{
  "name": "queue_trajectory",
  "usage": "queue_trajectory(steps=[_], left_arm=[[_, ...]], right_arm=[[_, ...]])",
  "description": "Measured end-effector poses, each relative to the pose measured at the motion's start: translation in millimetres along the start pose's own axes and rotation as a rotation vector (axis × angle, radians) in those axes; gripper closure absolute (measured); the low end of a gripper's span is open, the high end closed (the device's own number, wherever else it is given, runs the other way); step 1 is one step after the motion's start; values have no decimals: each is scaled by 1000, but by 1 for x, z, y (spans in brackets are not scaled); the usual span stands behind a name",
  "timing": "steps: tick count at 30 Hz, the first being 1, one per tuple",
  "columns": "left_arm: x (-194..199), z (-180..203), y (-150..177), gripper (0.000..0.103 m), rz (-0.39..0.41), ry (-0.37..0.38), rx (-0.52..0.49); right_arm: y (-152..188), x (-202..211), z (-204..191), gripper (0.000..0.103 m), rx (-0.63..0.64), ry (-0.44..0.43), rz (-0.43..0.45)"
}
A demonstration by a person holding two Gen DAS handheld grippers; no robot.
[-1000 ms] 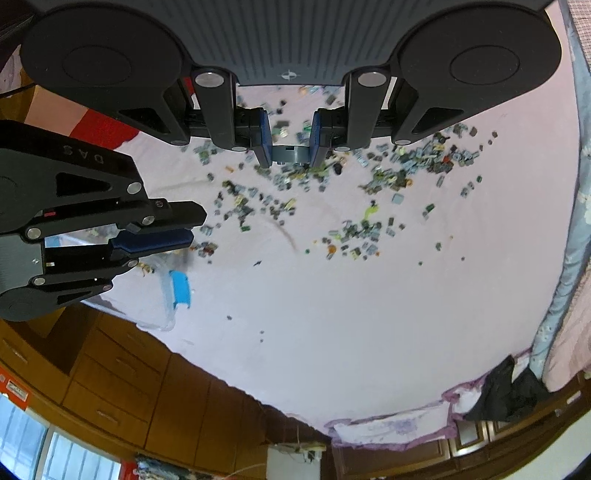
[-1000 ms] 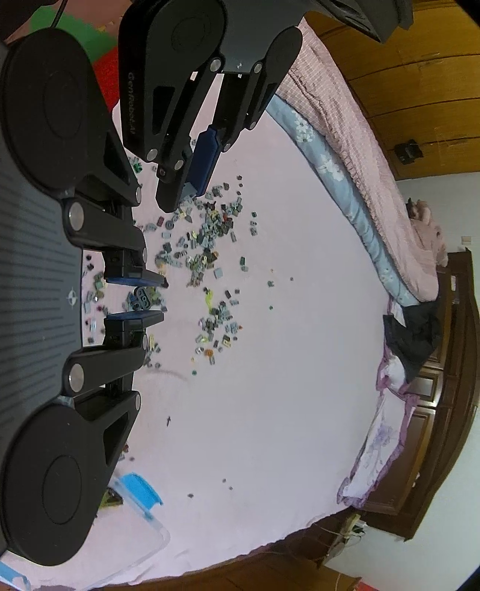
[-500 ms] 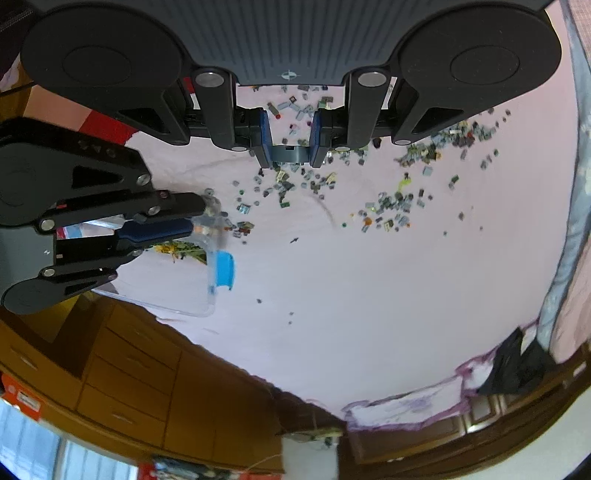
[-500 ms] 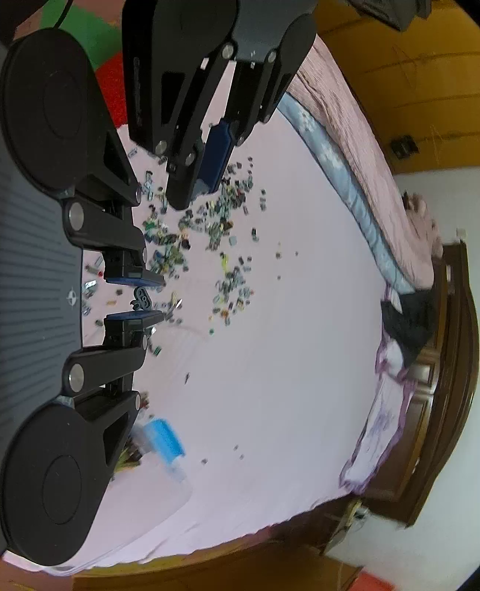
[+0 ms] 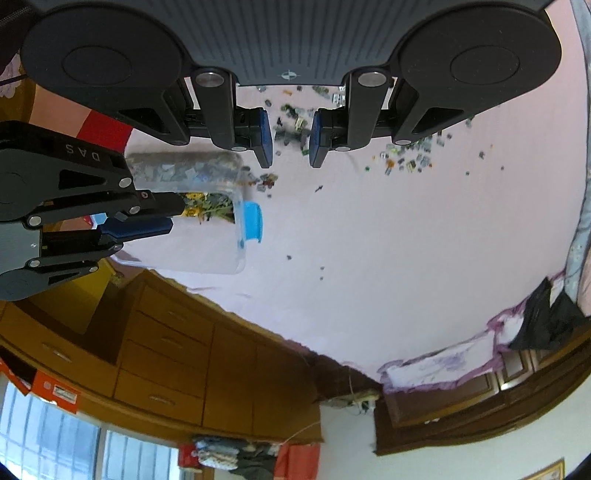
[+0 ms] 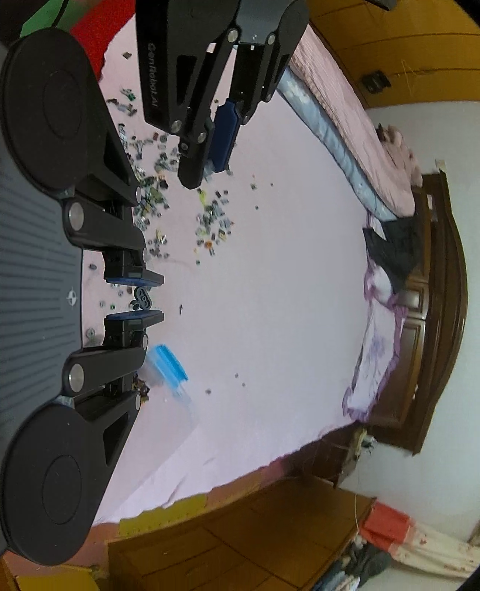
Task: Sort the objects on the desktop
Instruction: 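Carry both held bricks toward the clear plastic box, then lower both held bricks over the open box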
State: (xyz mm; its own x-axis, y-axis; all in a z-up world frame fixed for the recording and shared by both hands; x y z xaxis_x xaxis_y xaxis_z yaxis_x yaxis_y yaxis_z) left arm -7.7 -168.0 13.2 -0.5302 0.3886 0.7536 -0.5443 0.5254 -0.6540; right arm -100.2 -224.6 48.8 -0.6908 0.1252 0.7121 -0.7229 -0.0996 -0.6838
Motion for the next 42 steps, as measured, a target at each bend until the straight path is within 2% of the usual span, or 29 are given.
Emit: queue_trajectory(steps=[8, 12, 19, 23, 26, 32, 39, 42], left_arm=[[-13, 30, -21, 80, -1, -8, -49], [-24, 50, -39, 80, -4, -32, -34], [-44, 92, -57, 79, -60, -49, -19], [-57, 100, -45, 79, -127, -78, 9], [-74, 96, -25, 79, -215, -91, 31], [-115, 82, 13, 78, -327, -69, 93], [-188, 77, 47, 77, -387, -49, -57], [-220, 76, 59, 72, -409, -42, -131]], right_arm=[[7, 10, 36, 88, -13, 15, 35], [11, 13, 61, 88, -8, 6, 45], [23, 11, 127, 88, -17, -38, 24], [30, 4, 161, 88, -21, -67, 5], [35, -6, 175, 88, -26, -88, -13], [48, -25, 167, 88, -30, -90, -78], [64, -39, 145, 88, -40, -26, -146], [70, -45, 136, 88, -54, -8, -167]])
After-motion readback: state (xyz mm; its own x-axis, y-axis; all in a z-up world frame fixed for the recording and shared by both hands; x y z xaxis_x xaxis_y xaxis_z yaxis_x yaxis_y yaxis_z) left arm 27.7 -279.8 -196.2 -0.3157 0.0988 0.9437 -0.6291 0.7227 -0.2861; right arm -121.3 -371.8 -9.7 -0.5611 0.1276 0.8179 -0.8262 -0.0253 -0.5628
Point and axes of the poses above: each gripper's, at about its wrist camera, not at the fingertips, and x roughly against the way its jaws point, z to its right, y to its underside, the point moved 2 cm from there along -x, roughly the way its jaws point, and after that the axes turned 4 degrees about -y, right-handed, at the moved point
